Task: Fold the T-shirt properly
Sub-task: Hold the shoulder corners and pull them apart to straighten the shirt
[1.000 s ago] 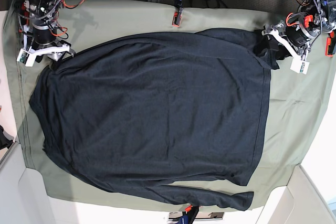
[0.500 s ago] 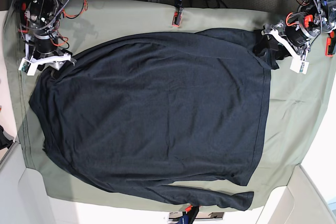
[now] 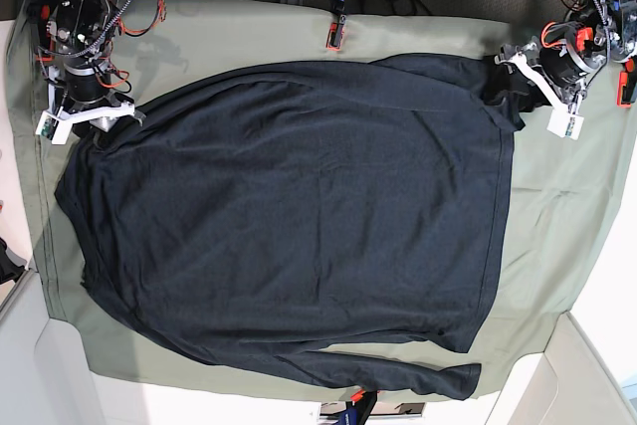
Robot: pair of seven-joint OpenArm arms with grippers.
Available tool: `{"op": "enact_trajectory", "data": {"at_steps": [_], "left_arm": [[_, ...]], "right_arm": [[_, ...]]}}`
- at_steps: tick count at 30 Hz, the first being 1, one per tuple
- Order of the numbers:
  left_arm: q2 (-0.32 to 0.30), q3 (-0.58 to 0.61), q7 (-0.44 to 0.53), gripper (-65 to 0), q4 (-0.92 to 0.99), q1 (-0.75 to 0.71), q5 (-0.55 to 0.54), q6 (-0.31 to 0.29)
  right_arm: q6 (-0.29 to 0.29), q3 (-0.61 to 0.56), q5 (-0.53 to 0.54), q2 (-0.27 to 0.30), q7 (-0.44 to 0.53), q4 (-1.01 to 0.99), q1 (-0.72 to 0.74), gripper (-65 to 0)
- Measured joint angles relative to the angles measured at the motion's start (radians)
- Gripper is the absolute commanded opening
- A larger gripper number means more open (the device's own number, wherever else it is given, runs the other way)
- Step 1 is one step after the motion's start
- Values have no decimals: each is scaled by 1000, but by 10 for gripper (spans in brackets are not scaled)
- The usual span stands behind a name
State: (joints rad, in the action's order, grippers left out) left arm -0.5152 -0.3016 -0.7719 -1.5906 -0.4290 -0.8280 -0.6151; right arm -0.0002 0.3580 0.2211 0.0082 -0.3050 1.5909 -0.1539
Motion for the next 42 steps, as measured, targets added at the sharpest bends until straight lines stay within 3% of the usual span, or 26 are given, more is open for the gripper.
{"op": "enact_trajectory", "data": {"at_steps": [2, 5, 7, 12, 18, 20, 25, 28, 30, 32, 37, 42], "left_arm": [[2, 2, -8, -538, 1, -1, 0, -3], [2, 2, -7, -650, 2, -1, 6, -3], [2, 2, -7, -650, 3, -1, 12, -32], [2, 1, -22, -650, 3, 0, 8, -37], [-3, -3, -67, -650, 0, -32, -85, -42], [3, 6, -96, -650, -12, -60, -134, -71], [8, 10, -107, -650, -51, -95, -131, -74], [6, 10, -111, -650, -56, -94, -130, -74], [2, 11, -111, -650, -56, -89, -127, -74], [0, 11, -111, -650, -56, -88, -122, -74], [0, 11, -109, -485, -58, -86, -84, -78], [0, 11, -111, -406, -59, -86, -84, -90]], "right_arm": [[1, 0, -13, 0, 0, 0, 0, -530], [50, 0, -47, 0, 0, 0, 0, -627], [71, 0, -59, 0, 0, 0, 0, -650], [129, 0, -72, 0, -16, 0, 0, -650], [148, 32, -80, 5, -31, 2, -24, -650], [159, 64, -76, 5, -34, 9, -38, -650], [158, 117, -9, 15, -42, 10, -34, -650], [158, 126, 31, 23, -56, 12, -34, -413], [158, 126, 64, 25, -56, 12, -34, -318], [158, 126, 77, 25, -56, 12, -34, -310], [158, 106, 77, 25, -56, 10, -15, -310], [158, 66, 55, 27, -47, -53, 40, -310]]}}
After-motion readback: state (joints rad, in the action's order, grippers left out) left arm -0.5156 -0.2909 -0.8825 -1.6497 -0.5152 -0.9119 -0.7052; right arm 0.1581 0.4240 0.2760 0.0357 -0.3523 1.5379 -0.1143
